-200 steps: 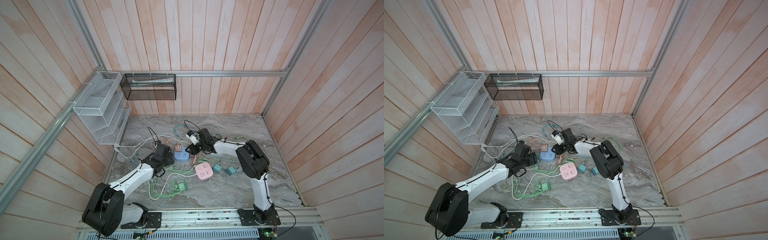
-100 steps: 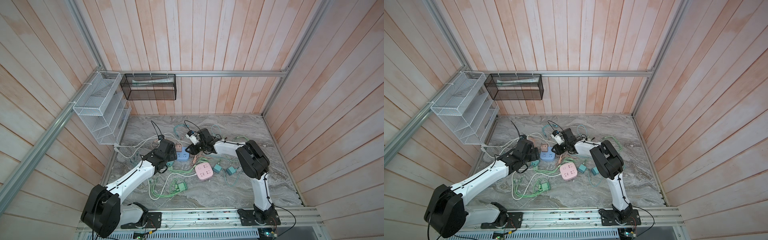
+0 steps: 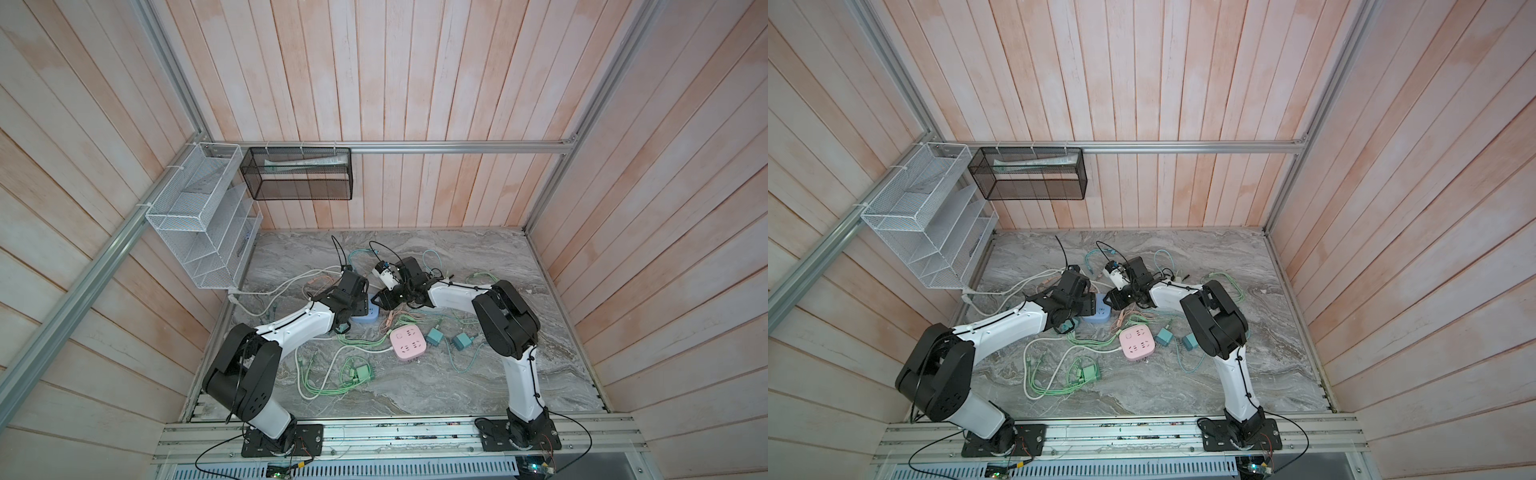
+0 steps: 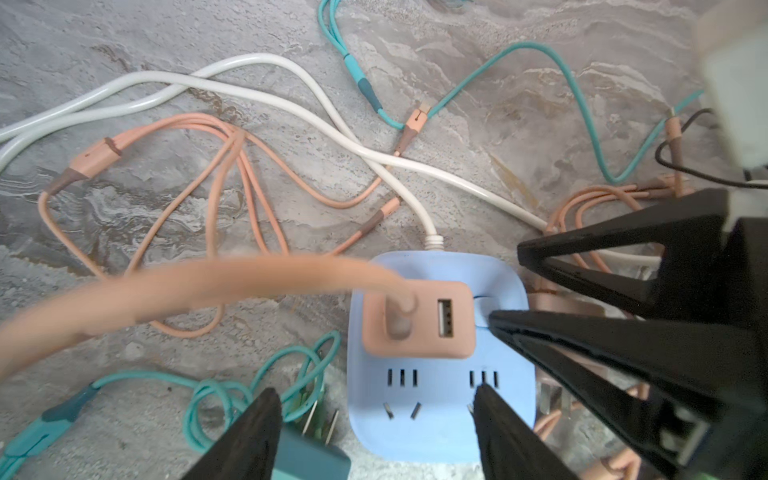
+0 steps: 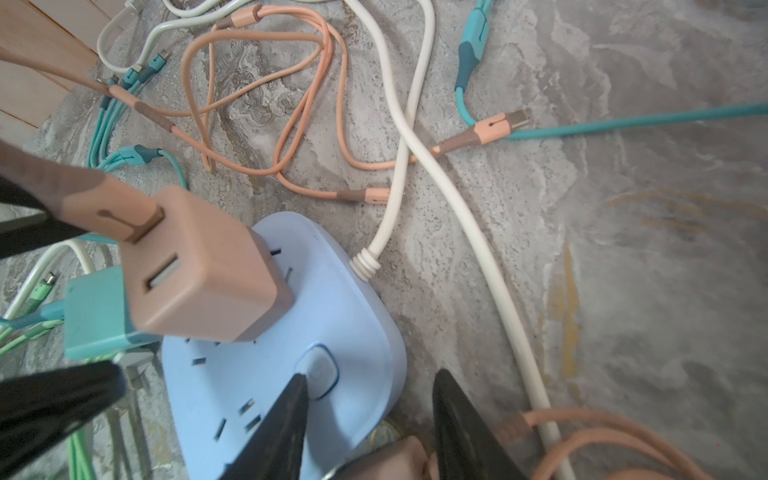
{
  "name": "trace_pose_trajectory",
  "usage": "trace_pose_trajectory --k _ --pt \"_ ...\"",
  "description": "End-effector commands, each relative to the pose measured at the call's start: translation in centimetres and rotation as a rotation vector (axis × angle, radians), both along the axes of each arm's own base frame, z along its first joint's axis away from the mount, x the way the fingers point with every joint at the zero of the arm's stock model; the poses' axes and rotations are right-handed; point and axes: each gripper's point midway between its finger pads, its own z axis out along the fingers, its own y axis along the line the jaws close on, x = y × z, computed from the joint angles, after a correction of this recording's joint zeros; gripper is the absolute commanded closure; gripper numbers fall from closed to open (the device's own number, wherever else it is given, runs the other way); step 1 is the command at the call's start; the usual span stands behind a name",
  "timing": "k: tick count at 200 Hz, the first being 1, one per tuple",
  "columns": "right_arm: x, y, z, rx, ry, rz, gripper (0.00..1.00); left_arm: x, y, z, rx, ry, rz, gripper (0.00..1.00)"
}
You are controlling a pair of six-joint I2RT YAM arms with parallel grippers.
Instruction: Pull the plug off the socket
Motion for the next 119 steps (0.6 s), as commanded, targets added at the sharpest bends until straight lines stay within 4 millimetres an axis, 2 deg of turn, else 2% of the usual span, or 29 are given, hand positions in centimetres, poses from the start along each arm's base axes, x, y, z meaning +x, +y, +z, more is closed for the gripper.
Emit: trace_pose_trajectory --k 1,53,79,119 --pt "-3.3 -3.8 -6.3 -0.197 0.167 -0.022 0.53 1.7 -1.5 0.8 -0.017 -0.051 -0.033 0.26" --pt "-3.3 -4.1 -6.6 -0.212 0.172 -0.031 0.53 3.3 -2.0 -0.8 0.023 -0.041 -0.040 0.31" --pt "-3.2 -4.1 -6.7 -0.213 0.175 -0.035 0.53 3.4 -2.1 -1.5 0.025 -0.029 -0.043 0.31" --pt "-3.1 -4.1 -6.8 -0.218 0.181 -0.038 0.53 3.2 -1.9 -2.1 0.035 -0.023 -0.037 0.40"
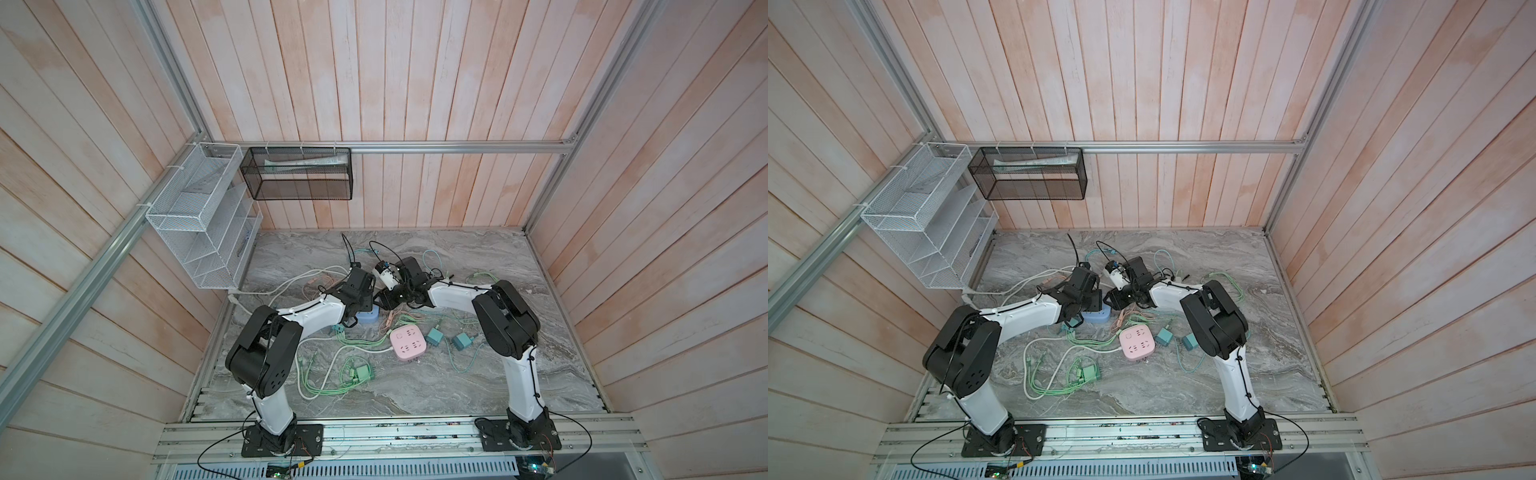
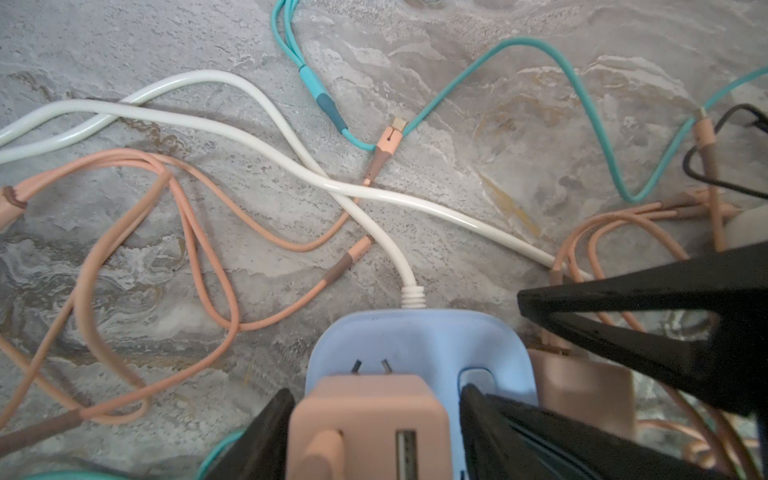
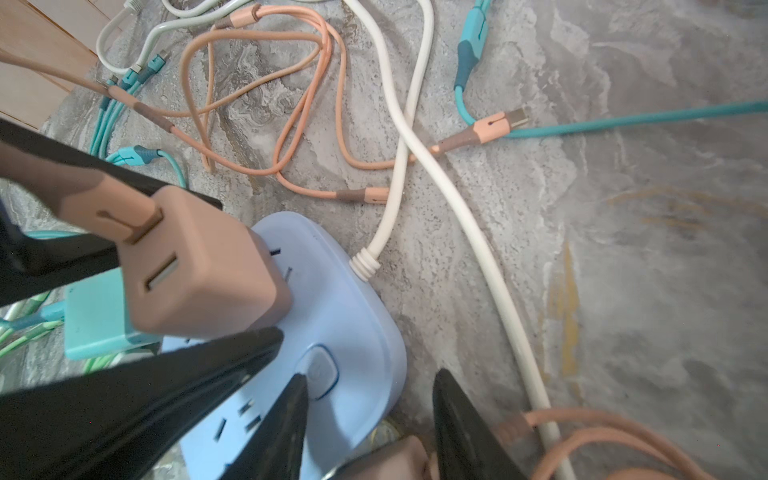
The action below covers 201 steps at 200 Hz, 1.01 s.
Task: Pull the plug off the socket
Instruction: 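Close the left gripper on the pink charger in the blue strip, then pull the pink charger up with the left gripper while the right holds the strip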
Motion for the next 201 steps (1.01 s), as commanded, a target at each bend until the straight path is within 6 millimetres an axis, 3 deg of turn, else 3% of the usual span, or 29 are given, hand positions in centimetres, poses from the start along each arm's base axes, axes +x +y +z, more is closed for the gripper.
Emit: trace_pose_trajectory --k 1,55,108,201 --pt "-3.1 -4.1 -6.7 -0.217 0.176 -0.035 0.53 0.5 -0.3 0.1 0.007 -0.021 -0.001 0.40" --pt "-3.2 -4.2 -6.7 -0.222 0.178 -0.039 0.53 0.5 -0.3 -0.7 0.013 -0.010 -0.002 0.47" --pt "-3.3 -4.0 -6.6 -0.215 0.182 -0.033 0.52 0.2 -0.1 -1.2 0.036 -0.005 0.001 0.48" --pt "-3.4 -3.5 -5.6 -0.179 0.164 -0.012 0.44 0.9 -0.7 -1.0 0.044 -0.021 -0.023 0.76"
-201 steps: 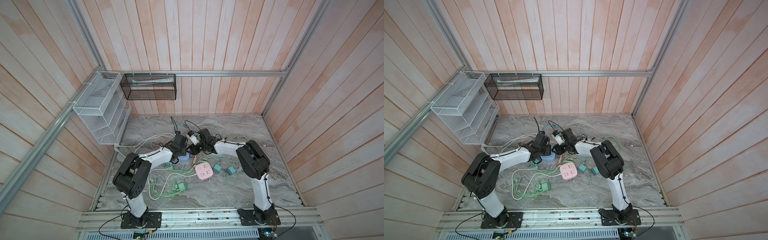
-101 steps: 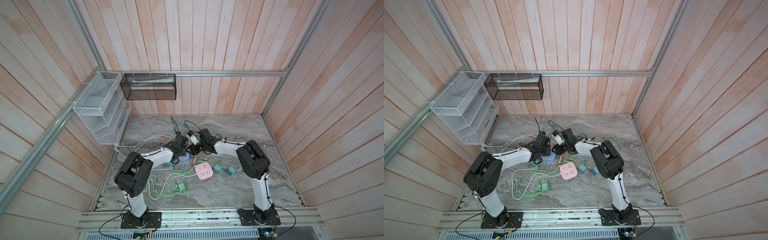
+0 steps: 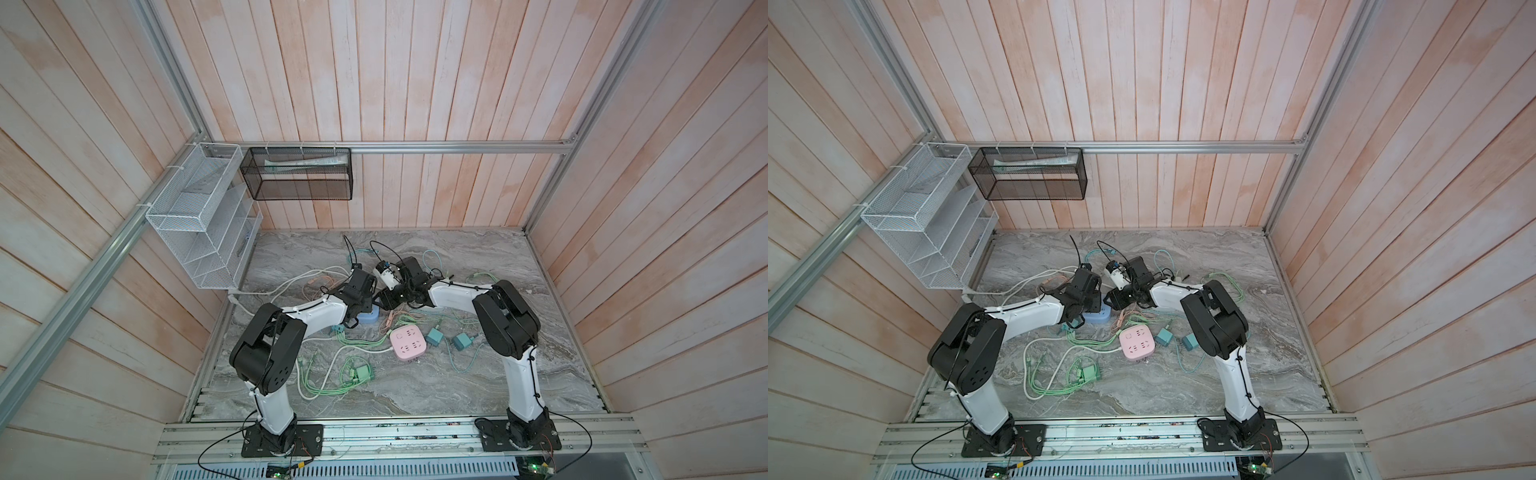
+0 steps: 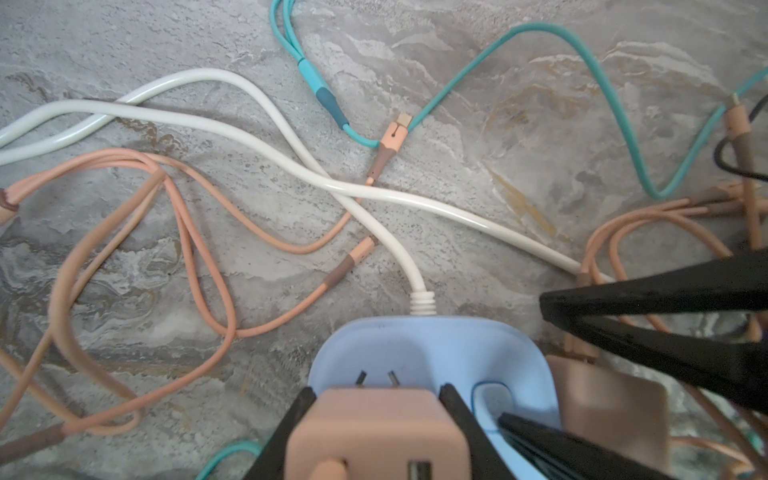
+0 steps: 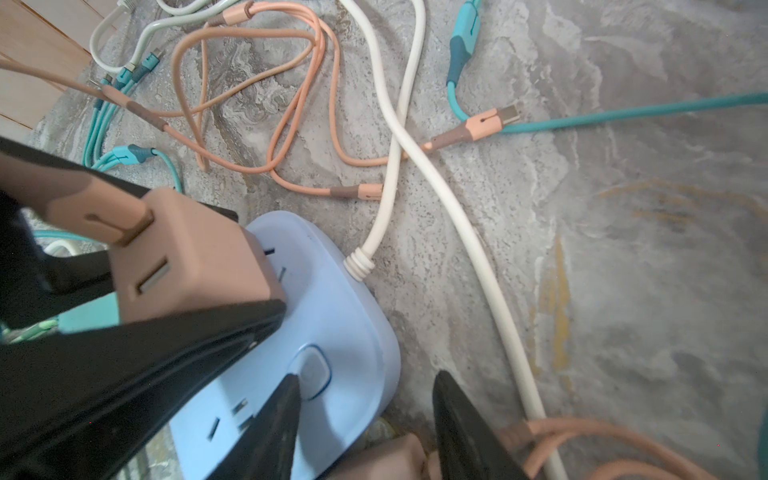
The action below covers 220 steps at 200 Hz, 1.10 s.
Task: Pull the plug off the socket
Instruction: 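Pull the pink charger up with the left gripper while the right holds the strip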
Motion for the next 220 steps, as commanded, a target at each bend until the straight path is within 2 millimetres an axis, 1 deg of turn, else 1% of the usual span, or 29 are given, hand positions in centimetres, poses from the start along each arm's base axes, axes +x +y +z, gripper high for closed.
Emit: trace_pose_trajectory --k 1,41,64,80,127,141,148,187,206,220 --pt "-3.5 -3.3 -5.5 -0.175 0.161 -0.008 0.44 0.7 -0.6 -0.1 0.018 -0.018 -0.022 0.76" --pt "-3.6 -3.0 -4.9 -0.152 0.146 0.002 0.38 1.3 -1.0 0.2 0.011 -0.036 -0.029 0.77" --pt "-3.7 -2.7 -4.3 -0.124 0.139 0.009 0.36 1.5 -1.2 0.5 0.000 -0.048 -0.032 0.80" --pt "-3.8 -2.5 -4.3 -0.116 0.146 0.017 0.35 1.6 -1.4 0.9 -0.014 -0.059 -0.036 0.80" --pt "-3.9 -2.5 -5.1 -0.125 0.165 0.018 0.35 1.6 -2.4 1.4 -0.035 -0.077 -0.084 0.81" --pt "-4.0 -2.5 -5.3 -0.128 0.169 0.018 0.36 1.5 -2.7 1.6 -0.044 -0.084 -0.098 0.81" --pt "-3.9 -2.6 -5.4 -0.132 0.170 0.017 0.37 1.5 -2.8 1.8 -0.050 -0.089 -0.102 0.83" --pt "-4.2 -3.0 -6.3 -0.158 0.181 0.010 0.39 1.6 -3.2 2.5 -0.076 -0.116 -0.109 0.84" --pt "-4.3 -3.1 -6.6 -0.175 0.183 0.005 0.40 1.5 -3.2 2.4 -0.079 -0.116 -0.106 0.84" --pt "-4.3 -3.2 -6.8 -0.185 0.185 0.002 0.40 1.5 -3.6 2.4 -0.083 -0.117 -0.114 0.84"
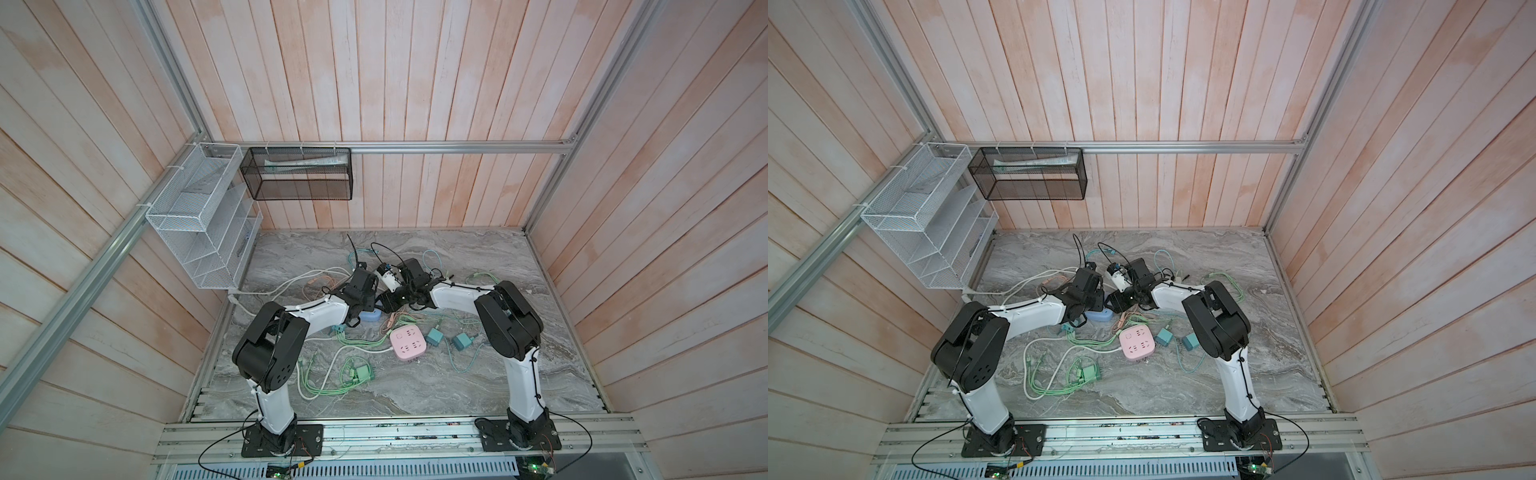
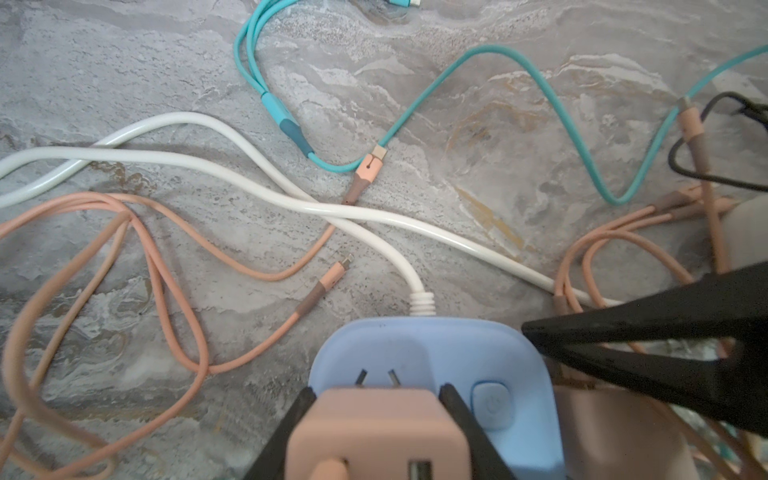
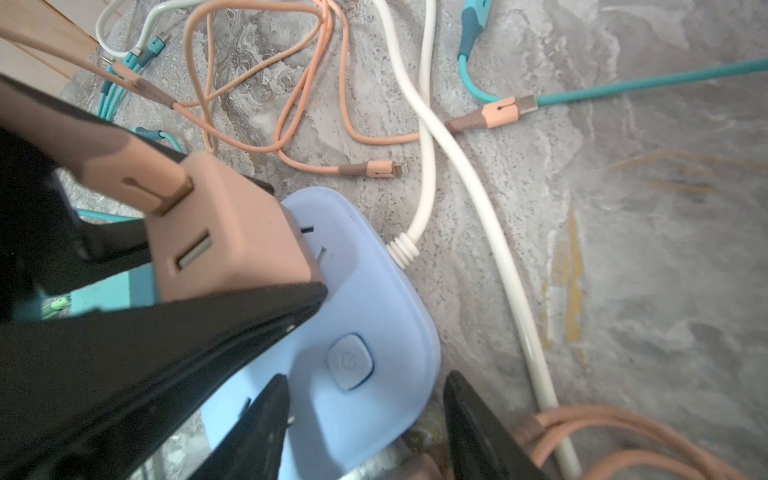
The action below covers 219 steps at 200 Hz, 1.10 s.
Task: Pull the plug off the socket
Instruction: 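Pull the pink charger up with the left gripper while the right holds the strip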
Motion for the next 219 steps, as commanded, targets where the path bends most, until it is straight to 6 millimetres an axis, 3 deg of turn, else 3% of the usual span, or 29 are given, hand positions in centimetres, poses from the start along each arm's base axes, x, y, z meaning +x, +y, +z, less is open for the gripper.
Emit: trace_pose_trajectory --k 1,93,163,219 --pt "-3.4 -2.8 -6.8 -0.187 0.169 -0.010 0.40 0.7 -2.2 2.1 -0.071 -0.076 -0.048 0.84" --pt "-3.5 -3.2 -8.1 -0.235 0.206 -0.019 0.45 0.4 -2.7 3.0 -0.027 -0.117 -0.035 0.87" --pt "-3.6 -3.5 -8.4 -0.238 0.210 -0.030 0.47 0.7 -1.4 4.0 -0.127 -0.112 -0.022 0.87" --pt "-3.5 -3.7 -8.6 -0.248 0.209 -0.036 0.48 0.3 -1.1 3.7 -0.063 -0.116 -0.022 0.87"
